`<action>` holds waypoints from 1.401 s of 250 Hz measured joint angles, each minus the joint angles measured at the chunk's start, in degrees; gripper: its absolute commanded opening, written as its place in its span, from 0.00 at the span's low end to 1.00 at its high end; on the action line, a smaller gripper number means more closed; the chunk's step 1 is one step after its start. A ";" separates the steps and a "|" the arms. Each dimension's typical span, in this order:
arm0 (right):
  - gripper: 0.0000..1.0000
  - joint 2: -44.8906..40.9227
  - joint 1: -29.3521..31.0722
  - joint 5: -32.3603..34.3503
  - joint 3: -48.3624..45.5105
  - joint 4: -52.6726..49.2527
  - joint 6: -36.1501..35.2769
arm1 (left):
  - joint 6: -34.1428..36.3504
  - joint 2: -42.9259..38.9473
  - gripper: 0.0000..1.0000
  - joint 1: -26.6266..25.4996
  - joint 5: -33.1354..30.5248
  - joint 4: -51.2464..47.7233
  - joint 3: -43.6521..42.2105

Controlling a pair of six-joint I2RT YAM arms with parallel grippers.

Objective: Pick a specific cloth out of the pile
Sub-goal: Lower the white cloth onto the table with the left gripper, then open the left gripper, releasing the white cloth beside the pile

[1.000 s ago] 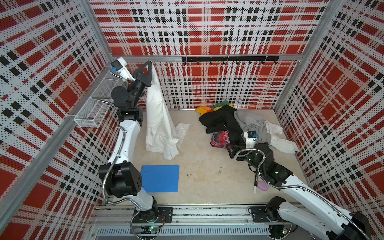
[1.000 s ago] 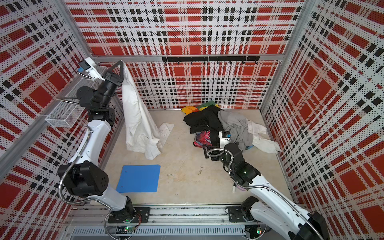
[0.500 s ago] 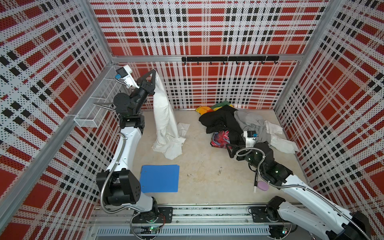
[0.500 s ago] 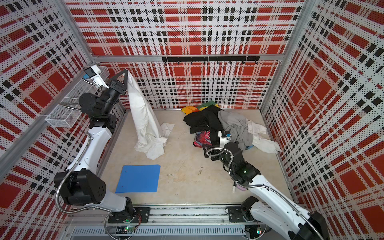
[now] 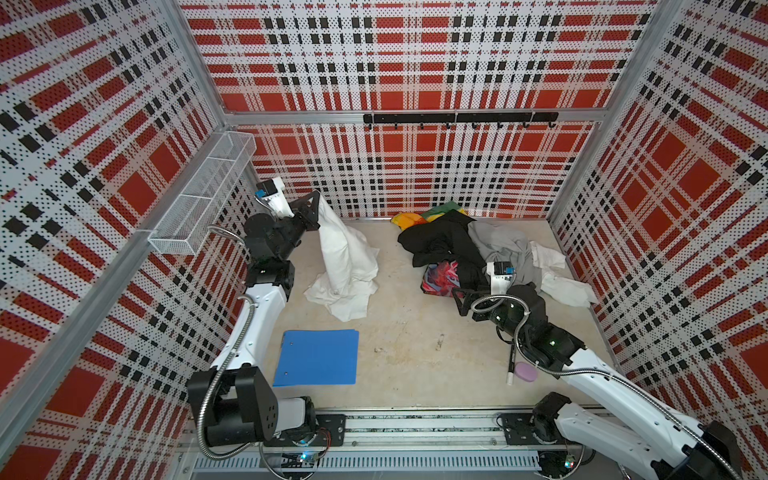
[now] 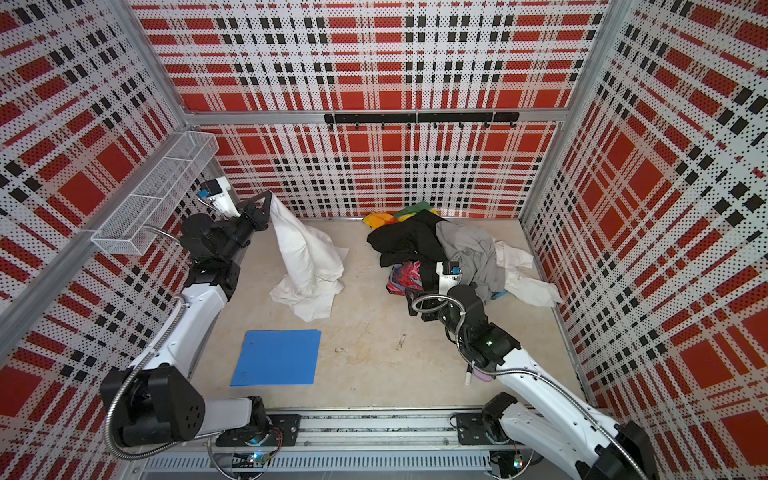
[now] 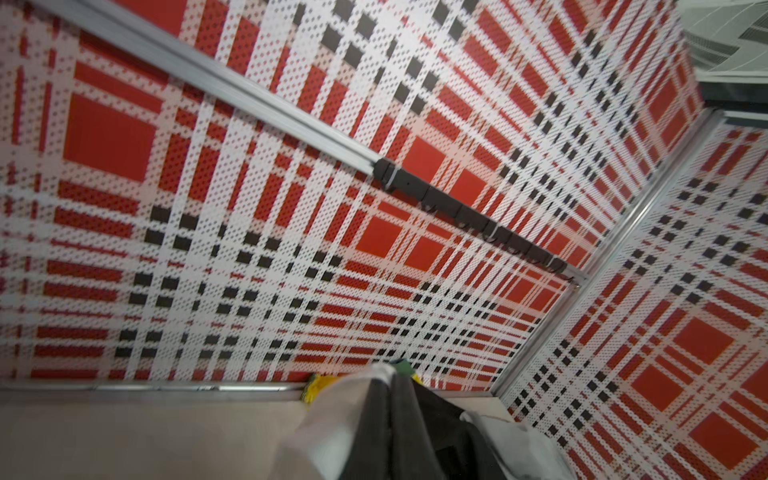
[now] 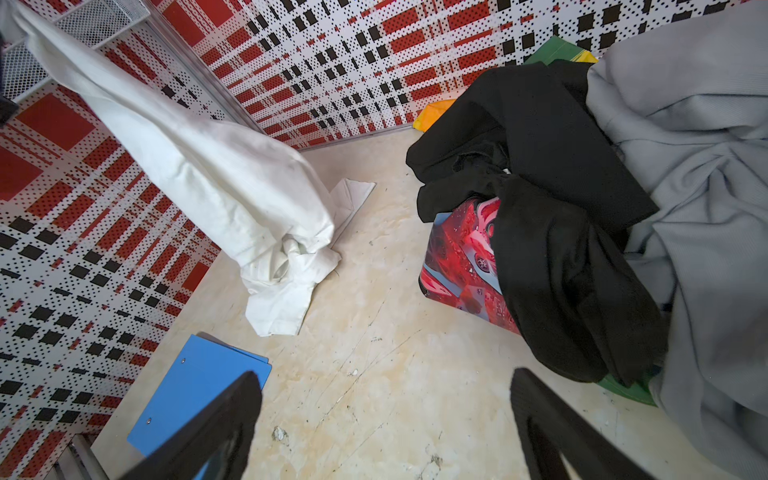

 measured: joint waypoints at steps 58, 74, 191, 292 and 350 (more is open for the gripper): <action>1.00 -1.31 0.00 0.79 -0.11 -0.17 0.00 | 3.89 -0.09 0.00 -3.45 -6.99 -4.35 -7.89; 1.00 -1.64 0.00 0.87 -0.15 -0.22 0.00 | 4.70 -0.09 0.00 -4.44 -9.03 -5.79 -9.84; 1.00 1.49 0.00 3.58 -0.31 -0.28 -1.11 | 5.90 1.07 0.00 -6.73 -15.23 -7.58 -22.43; 1.00 6.25 0.00 5.18 -0.26 -0.31 -3.52 | 5.62 7.58 0.17 -6.27 -16.04 -7.39 -24.33; 1.00 6.38 0.00 5.51 -0.22 0.02 -4.11 | 5.35 7.89 0.54 -5.99 -16.04 -7.39 -24.33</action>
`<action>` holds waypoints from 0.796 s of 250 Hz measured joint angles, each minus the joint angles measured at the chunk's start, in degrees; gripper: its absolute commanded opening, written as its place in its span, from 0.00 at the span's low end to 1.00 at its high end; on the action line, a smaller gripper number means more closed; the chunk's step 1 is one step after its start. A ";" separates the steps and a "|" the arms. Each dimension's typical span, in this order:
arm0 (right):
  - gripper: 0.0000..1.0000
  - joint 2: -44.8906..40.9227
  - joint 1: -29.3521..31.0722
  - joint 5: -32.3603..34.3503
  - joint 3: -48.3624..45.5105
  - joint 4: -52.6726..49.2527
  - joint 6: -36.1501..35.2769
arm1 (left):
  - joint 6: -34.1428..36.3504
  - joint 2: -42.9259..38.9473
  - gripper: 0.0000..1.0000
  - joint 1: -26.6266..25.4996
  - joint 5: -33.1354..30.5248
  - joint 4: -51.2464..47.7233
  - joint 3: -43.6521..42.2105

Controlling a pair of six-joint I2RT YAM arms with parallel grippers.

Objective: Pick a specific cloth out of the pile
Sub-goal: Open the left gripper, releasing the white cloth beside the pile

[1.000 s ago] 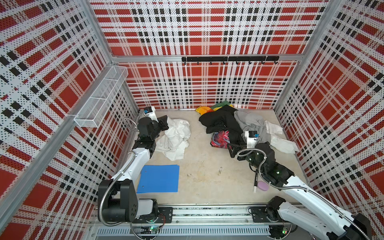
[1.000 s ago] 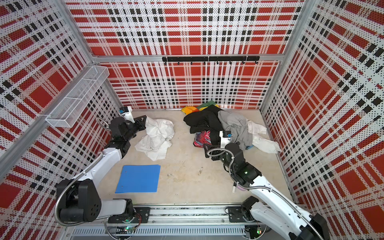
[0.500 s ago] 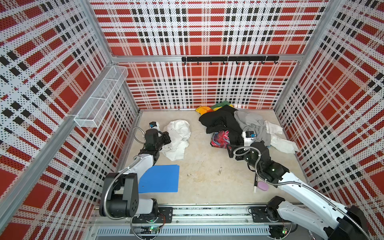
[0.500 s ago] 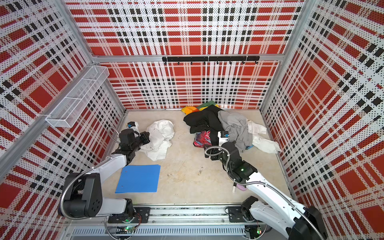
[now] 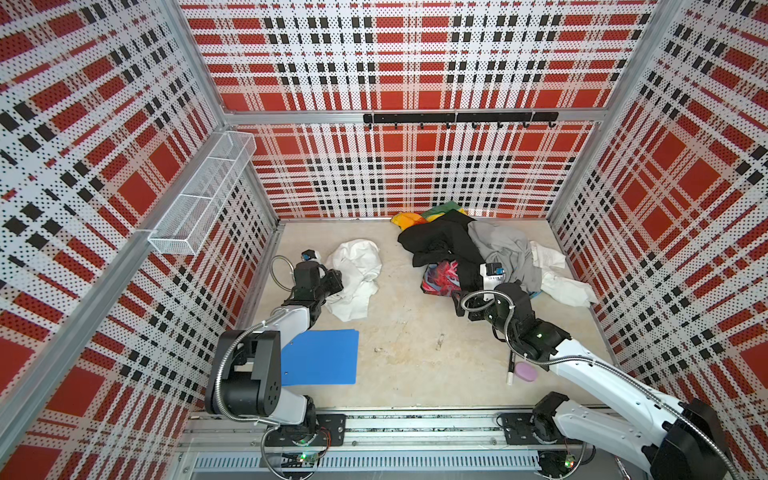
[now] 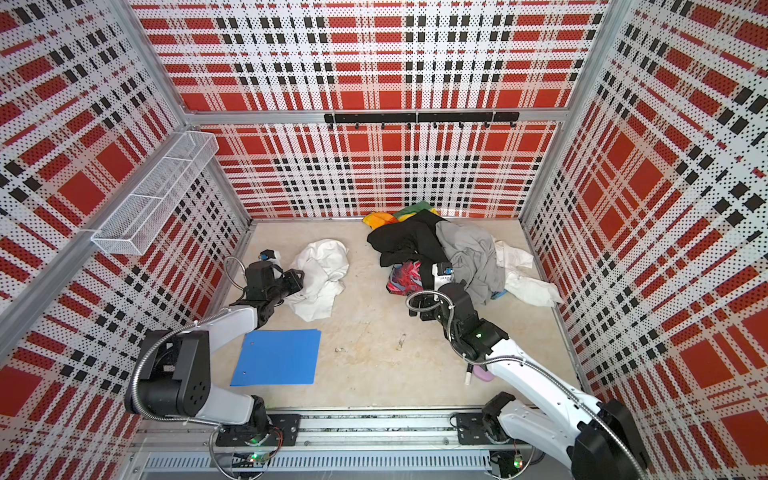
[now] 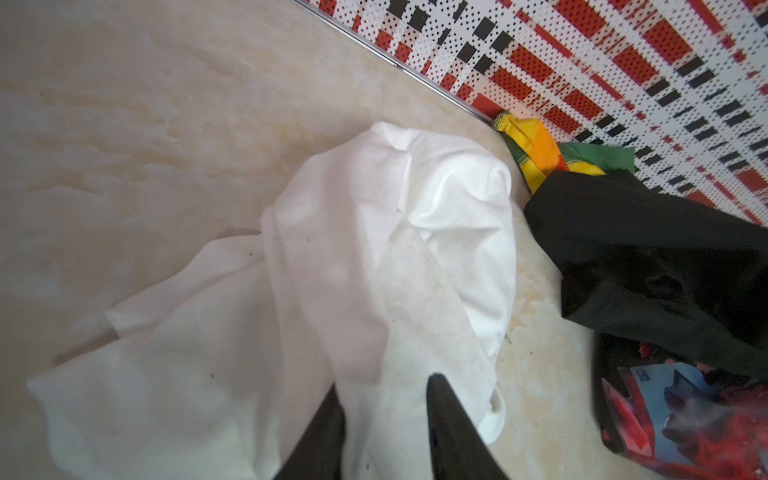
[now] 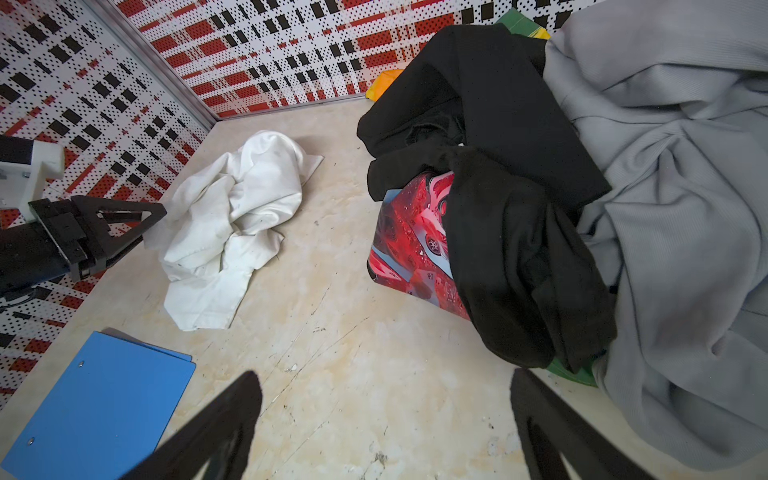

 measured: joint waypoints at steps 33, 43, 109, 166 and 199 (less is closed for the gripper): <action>1.00 0.00 0.00 0.28 0.26 0.02 -0.28 | 0.46 -2.62 0.92 -0.50 -1.16 -1.31 -0.04; 1.00 0.00 0.00 0.28 0.33 0.02 -0.35 | 0.63 -3.93 0.99 -0.79 -1.77 -1.99 -0.02; 1.00 0.02 0.00 0.35 1.81 -0.17 -0.44 | 4.09 -6.80 0.99 -6.01 -8.57 -9.01 6.10; 1.00 -0.13 0.00 0.37 1.88 -0.68 -0.44 | 6.23 0.92 0.80 -8.48 -10.43 -10.99 10.71; 1.00 -0.72 0.00 0.63 1.88 -1.09 -0.42 | 7.67 8.46 0.77 -11.98 -13.51 -14.01 16.00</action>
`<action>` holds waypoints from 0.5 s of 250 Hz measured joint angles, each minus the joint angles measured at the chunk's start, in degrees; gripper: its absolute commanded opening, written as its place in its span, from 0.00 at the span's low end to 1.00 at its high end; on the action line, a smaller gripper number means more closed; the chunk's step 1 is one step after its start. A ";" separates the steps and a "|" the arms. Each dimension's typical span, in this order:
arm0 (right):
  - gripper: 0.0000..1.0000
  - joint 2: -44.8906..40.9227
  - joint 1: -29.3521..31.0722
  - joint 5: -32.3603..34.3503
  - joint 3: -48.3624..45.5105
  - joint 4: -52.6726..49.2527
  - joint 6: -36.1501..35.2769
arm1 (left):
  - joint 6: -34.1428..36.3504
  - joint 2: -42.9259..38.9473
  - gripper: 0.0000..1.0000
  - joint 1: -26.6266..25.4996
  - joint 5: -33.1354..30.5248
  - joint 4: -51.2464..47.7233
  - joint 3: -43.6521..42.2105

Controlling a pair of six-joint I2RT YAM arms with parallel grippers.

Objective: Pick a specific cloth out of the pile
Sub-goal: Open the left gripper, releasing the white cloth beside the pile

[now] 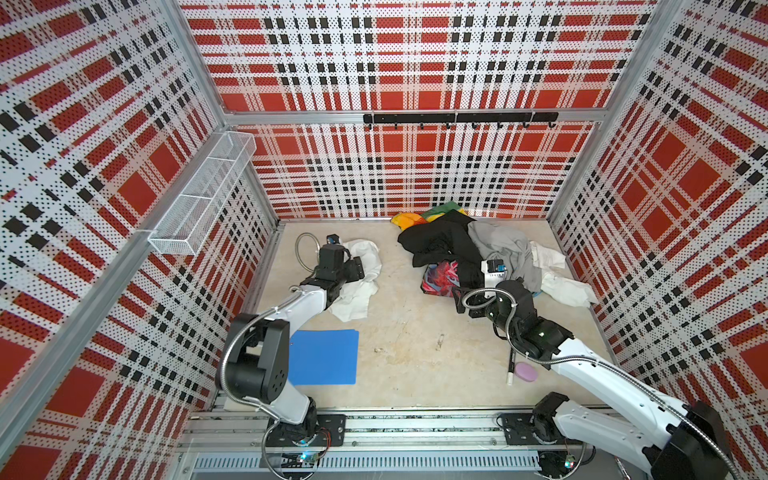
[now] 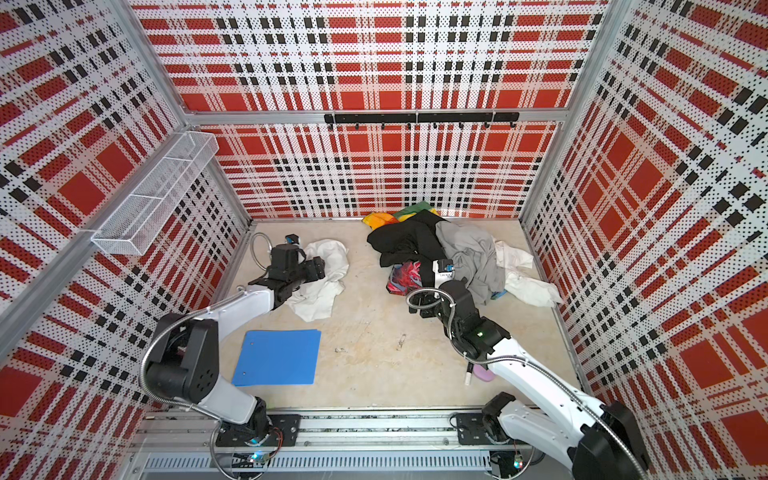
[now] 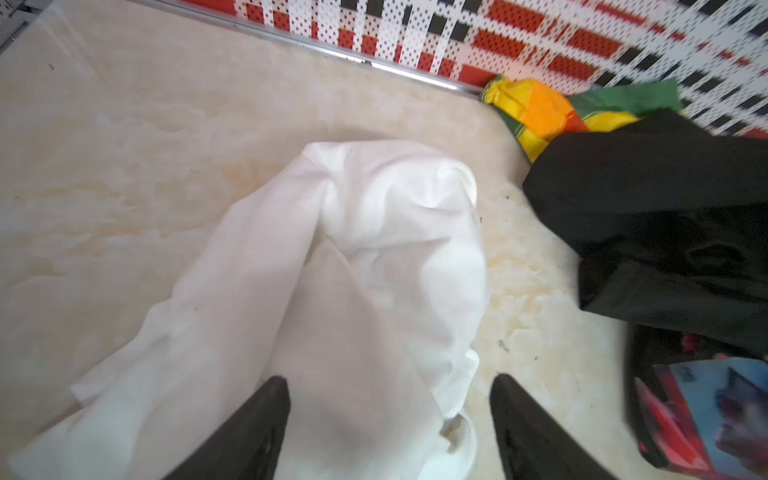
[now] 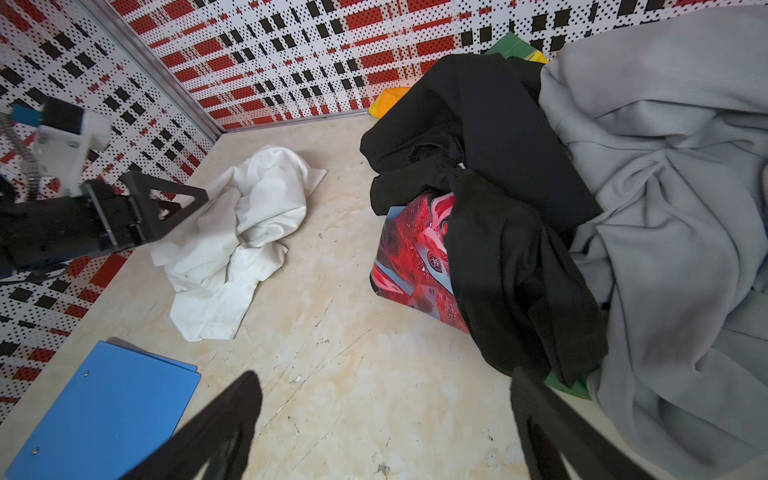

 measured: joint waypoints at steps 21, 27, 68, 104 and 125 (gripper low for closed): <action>1.00 -0.59 0.00 0.04 0.00 -0.17 0.00 | 0.11 4.33 0.72 -1.60 -1.62 -2.71 2.69; 1.00 -0.74 0.00 0.07 0.00 -0.22 0.02 | 0.07 5.22 0.72 -1.95 -1.84 -3.43 3.26; 1.00 -1.18 0.00 0.28 0.00 -0.28 0.00 | -0.20 10.58 0.73 -2.27 -4.15 -8.44 6.64; 1.00 -1.18 0.00 0.26 -0.07 -0.37 0.02 | -0.22 14.95 0.73 -1.70 -4.81 -10.86 10.73; 1.00 -1.20 0.00 0.28 -0.15 -0.44 0.00 | -0.22 16.83 0.72 -1.14 -4.59 -11.43 12.59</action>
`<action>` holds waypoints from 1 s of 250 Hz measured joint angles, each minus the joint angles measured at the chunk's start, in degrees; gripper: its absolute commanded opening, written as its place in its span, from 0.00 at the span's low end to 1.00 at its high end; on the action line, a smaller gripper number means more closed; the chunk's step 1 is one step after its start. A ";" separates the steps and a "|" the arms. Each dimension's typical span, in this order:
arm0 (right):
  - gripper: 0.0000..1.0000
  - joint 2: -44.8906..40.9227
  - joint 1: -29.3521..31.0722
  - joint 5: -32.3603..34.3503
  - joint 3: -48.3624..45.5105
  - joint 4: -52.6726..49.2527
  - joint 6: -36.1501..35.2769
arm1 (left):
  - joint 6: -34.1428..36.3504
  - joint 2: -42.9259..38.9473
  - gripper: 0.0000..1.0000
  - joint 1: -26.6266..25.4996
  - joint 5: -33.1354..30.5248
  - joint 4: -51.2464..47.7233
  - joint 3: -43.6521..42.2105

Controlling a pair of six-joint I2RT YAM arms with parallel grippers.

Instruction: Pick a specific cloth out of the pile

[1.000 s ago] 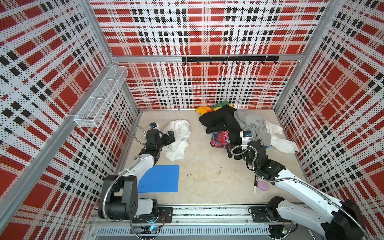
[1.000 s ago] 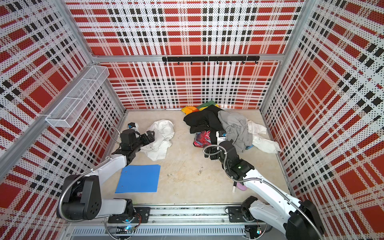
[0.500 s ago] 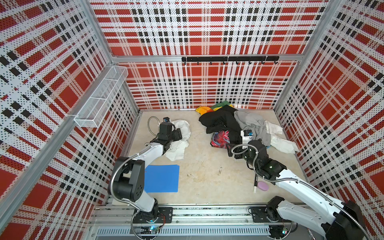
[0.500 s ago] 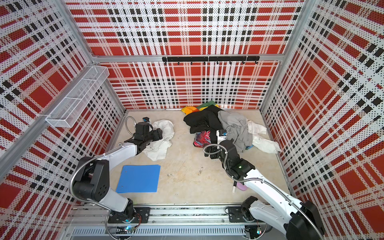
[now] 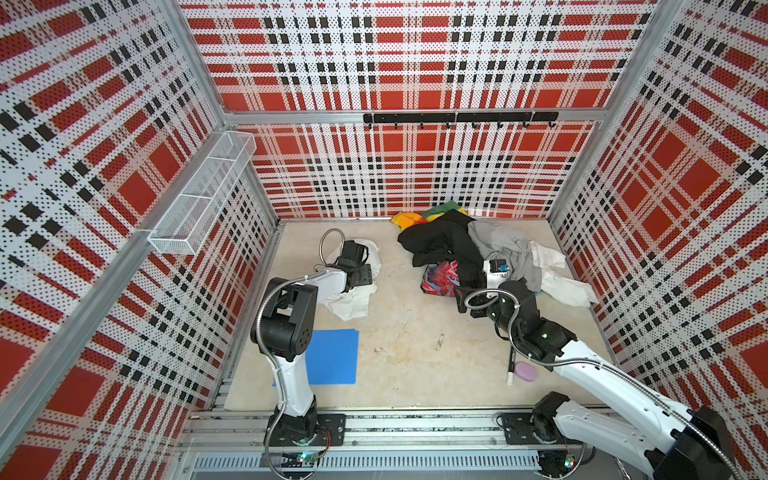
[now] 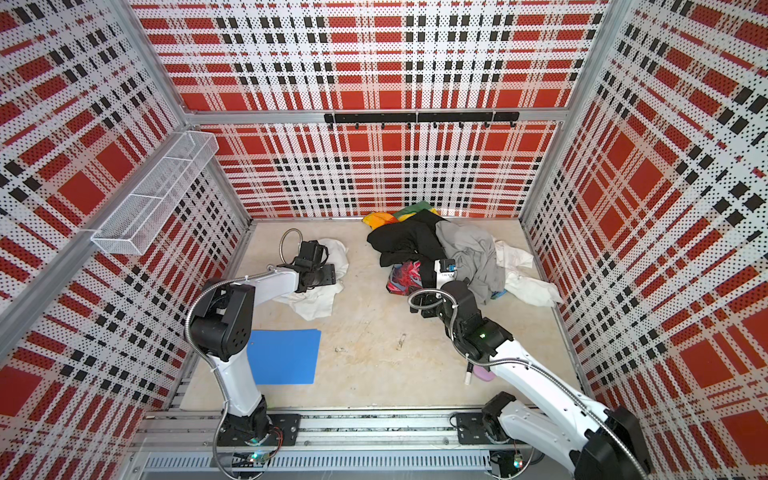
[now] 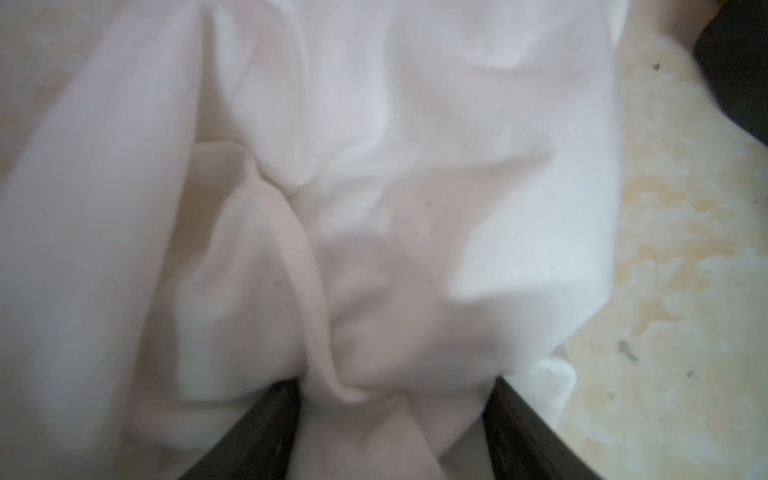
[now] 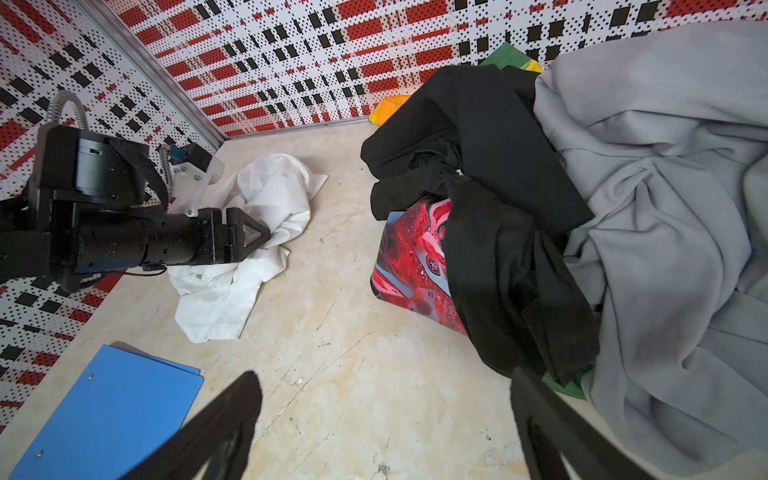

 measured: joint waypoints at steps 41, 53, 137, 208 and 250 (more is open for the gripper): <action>1.00 -0.52 0.00 0.26 -0.59 -0.35 0.00 | -0.61 1.36 0.76 3.61 2.12 -0.04 2.51; 1.00 -0.79 0.00 0.33 -0.74 -0.59 0.02 | -1.18 1.44 0.77 5.01 2.89 -0.02 3.15; 1.00 -2.36 0.00 0.90 -1.79 -0.68 0.07 | -2.89 -3.72 0.99 6.10 4.02 -0.09 0.42; 1.00 -2.58 0.00 1.09 -1.79 -0.76 0.07 | -2.56 -14.19 0.99 4.15 -1.86 -0.33 -6.32; 1.00 -2.75 0.00 1.07 -1.81 -0.81 0.11 | -2.45 -13.75 1.00 4.04 -2.82 -0.28 -7.85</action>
